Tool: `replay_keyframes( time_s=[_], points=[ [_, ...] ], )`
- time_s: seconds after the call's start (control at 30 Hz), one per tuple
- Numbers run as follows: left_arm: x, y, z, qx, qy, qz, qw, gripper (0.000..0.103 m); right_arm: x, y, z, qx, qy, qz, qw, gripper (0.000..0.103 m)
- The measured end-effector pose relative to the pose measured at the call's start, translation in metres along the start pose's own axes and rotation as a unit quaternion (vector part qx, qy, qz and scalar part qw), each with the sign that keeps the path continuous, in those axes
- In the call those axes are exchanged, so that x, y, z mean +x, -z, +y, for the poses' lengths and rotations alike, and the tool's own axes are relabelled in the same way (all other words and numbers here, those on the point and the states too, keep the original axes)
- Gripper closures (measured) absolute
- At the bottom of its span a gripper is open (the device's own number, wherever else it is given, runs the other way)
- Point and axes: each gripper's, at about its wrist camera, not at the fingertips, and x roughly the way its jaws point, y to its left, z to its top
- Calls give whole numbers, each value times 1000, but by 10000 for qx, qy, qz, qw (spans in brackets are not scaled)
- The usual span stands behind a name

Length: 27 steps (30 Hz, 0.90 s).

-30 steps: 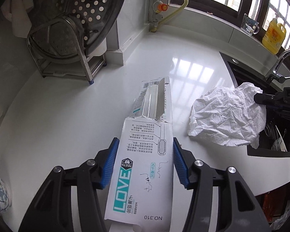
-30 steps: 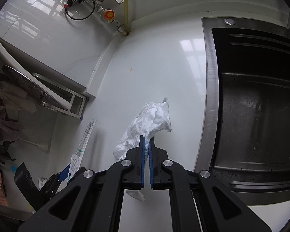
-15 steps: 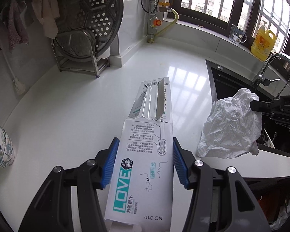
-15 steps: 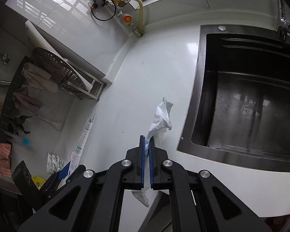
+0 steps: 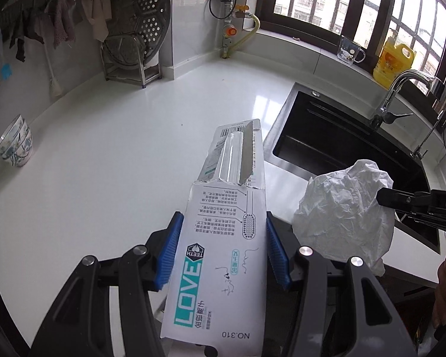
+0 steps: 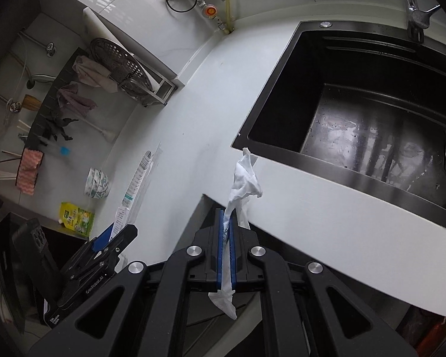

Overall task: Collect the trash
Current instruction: 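Carry the LOVE packet and tissue down over the wastebasket with both tools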

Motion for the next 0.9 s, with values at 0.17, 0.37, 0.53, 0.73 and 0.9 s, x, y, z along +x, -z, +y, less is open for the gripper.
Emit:
replay_keyframes(
  time_s=[0.17,0.37,0.53,0.73,0.9],
  points=[
    [-16,51,-38,-221,5,100,9997,51,-20,43,-26,-323,20,261,9991,99],
    [-13,108,-60,-340,-46,480,9983,51,-11,90,-46,-514,145,736,9959,99],
    [10,151,-63,-227,-133,877,9958,51,20,130,-59,-698,386,1084,9909,99],
    [70,204,-44,-103,-76,1220,9925,50,87,175,-83,-698,630,1345,9864,99],
    [146,253,-20,-100,-25,1548,9879,50,166,207,-119,-572,867,1453,9839,99]
  ],
)
